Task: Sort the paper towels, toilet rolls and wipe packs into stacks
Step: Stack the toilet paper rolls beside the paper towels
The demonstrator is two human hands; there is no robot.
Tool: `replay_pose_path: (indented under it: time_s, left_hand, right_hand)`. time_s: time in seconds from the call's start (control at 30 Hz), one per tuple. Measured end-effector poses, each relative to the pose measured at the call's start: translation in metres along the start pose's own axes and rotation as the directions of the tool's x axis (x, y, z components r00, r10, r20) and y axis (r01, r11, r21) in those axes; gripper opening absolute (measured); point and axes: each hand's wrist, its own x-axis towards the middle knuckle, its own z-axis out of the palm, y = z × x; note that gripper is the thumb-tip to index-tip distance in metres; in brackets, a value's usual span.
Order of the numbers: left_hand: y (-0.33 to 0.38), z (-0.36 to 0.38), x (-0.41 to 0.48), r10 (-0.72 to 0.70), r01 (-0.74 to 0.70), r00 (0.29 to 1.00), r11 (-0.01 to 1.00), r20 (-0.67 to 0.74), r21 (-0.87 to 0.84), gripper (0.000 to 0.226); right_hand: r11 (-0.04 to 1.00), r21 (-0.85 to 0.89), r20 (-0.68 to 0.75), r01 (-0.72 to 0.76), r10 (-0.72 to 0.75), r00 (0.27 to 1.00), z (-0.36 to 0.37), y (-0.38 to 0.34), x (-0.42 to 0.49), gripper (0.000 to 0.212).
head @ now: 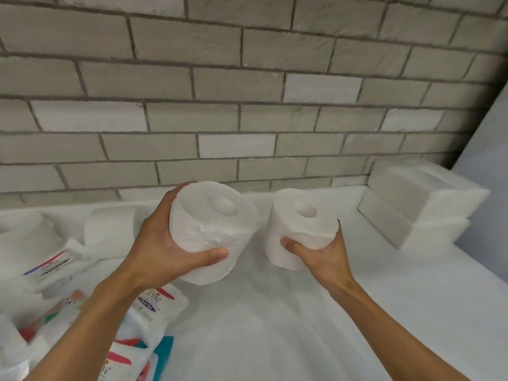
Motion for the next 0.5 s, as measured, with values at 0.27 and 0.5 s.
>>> replay_pose_path:
  time_s: [0.27, 0.5]
  left_hand:
    - [0.019, 0.066, 0.041, 0.060, -0.061, 0.986, 0.998, 0.155, 0.004, 0.099]
    - [0.031, 0.143, 0.085, 0.011, -0.025, 0.985, 0.997, 0.171, 0.079, 0.102]
  right_hand:
    - [0.992, -0.037, -0.139, -0.119, 0.113, 0.984, -0.052, 0.024, 0.037, 0.084]
    - [0.948, -0.133, -0.283, -0.288, 0.242, 0.928, -0.098, 0.067, 0.095, 0.111]
